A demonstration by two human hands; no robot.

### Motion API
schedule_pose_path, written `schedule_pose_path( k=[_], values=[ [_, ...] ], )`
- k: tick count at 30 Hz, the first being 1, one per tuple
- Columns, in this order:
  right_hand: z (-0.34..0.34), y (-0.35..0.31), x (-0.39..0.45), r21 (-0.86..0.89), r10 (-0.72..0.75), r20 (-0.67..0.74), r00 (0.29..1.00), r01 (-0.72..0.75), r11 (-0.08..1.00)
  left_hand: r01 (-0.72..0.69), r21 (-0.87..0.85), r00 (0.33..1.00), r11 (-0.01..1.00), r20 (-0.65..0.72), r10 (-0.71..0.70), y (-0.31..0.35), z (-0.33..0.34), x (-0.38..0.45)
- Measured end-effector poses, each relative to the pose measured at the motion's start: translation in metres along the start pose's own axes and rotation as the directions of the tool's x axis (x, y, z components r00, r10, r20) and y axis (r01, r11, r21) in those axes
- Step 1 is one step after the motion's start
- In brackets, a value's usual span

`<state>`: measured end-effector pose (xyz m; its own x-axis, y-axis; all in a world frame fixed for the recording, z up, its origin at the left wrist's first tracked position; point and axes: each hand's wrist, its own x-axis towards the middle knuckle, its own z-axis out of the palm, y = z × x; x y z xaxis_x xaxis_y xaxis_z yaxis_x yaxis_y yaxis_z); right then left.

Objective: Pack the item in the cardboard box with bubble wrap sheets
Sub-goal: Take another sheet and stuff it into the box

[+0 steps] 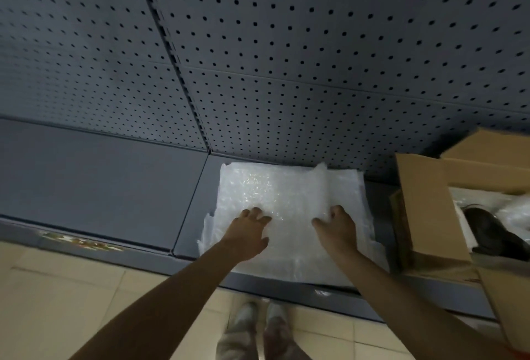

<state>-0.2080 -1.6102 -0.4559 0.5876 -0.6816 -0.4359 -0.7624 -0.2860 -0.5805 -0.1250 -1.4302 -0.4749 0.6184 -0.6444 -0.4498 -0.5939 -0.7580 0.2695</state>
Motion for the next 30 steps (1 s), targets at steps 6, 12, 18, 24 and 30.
schedule_pose_path(
  k=[6,12,18,24,30],
  values=[
    [0.012,-0.047,-0.037,-0.016,-0.095,0.097,0.991,0.097,0.995,0.03,-0.419,0.998,0.907,-0.039,-0.051,-0.018,-0.013,0.001],
    [0.051,-0.066,-0.054,-0.165,-0.196,0.187,0.962,0.228,0.96,0.008,-0.627,0.989,0.779,-0.108,-0.097,-0.044,-0.012,0.002],
    [0.087,-0.065,-0.048,-0.195,-0.175,0.228,0.958,0.22,0.956,0.056,-0.682,0.964,0.729,-0.153,-0.217,-0.056,-0.009,-0.002],
    [0.097,-0.053,-0.042,-0.177,-0.235,0.319,0.918,0.301,0.937,0.157,-0.69,0.939,0.706,-0.118,-0.324,-0.05,-0.009,0.005],
    [0.094,-0.038,-0.03,-0.26,-0.374,0.132,0.918,0.396,0.881,0.239,-0.507,0.946,0.828,-0.072,-0.318,-0.053,-0.007,0.016]
  ],
)
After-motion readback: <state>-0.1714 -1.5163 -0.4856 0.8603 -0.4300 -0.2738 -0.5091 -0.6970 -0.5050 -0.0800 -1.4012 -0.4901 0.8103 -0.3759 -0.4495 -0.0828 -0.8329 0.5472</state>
